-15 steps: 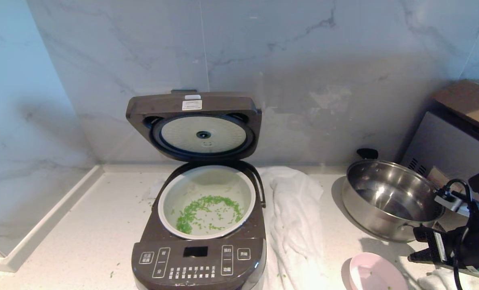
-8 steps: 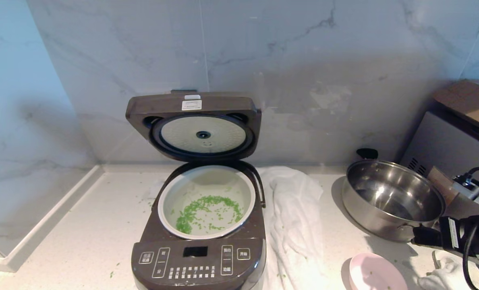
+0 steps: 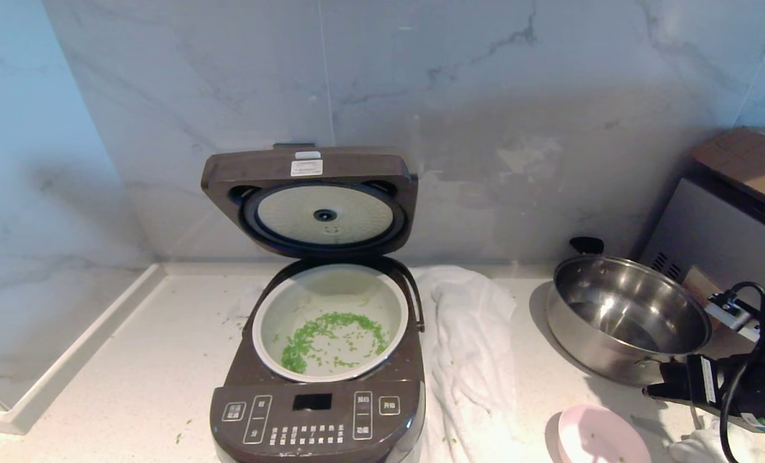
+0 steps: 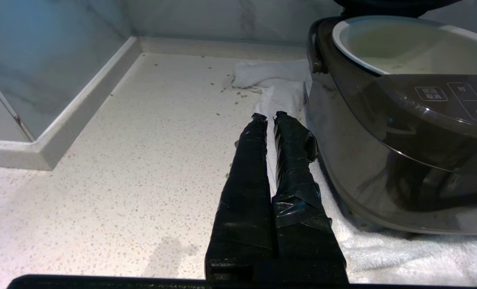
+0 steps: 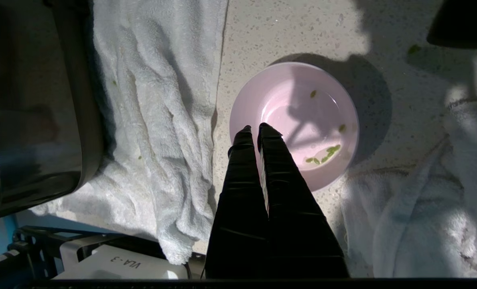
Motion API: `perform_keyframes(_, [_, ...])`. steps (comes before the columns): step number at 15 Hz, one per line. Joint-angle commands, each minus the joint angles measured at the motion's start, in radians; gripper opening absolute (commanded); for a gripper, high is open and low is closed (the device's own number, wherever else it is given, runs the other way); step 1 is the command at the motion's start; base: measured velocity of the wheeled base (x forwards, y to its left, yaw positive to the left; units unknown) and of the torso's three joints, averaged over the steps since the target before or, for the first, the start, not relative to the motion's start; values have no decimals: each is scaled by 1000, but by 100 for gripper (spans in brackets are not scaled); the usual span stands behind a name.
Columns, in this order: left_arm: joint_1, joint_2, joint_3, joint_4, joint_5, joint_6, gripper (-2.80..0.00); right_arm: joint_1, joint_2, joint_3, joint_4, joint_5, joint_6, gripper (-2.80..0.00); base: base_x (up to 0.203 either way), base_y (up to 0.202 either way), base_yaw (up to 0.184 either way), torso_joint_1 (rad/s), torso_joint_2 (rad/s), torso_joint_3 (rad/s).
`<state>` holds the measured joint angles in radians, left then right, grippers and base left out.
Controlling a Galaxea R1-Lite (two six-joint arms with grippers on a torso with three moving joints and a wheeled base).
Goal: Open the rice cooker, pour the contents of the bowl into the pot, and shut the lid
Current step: Pick up the bowl on the table
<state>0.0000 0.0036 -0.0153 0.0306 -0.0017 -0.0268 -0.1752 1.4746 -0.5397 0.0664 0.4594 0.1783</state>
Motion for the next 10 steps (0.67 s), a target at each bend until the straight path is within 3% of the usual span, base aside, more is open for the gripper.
perform_keyframes(1, [0, -1, 0, 0, 0, -1, -280, 11, 47, -17, 0, 0, 2, -280, 0, 0, 0, 0, 0, 0])
perform_keyframes(8, [0, -1, 0, 0, 0, -1, -280, 5, 112, -48, 1, -22, 27, -280, 0, 0, 0, 0, 0, 0])
perform_keyframes(9, [0, -1, 0, 0, 0, -1, -280, 4, 126, -38, 1, -39, 27, 0, 0, 0, 0, 0, 0, 0])
perform_keyframes(10, [0, -1, 0, 0, 2, -1, -280, 3, 135, -24, 1, -60, 26, 0, 0, 0, 0, 0, 0, 0])
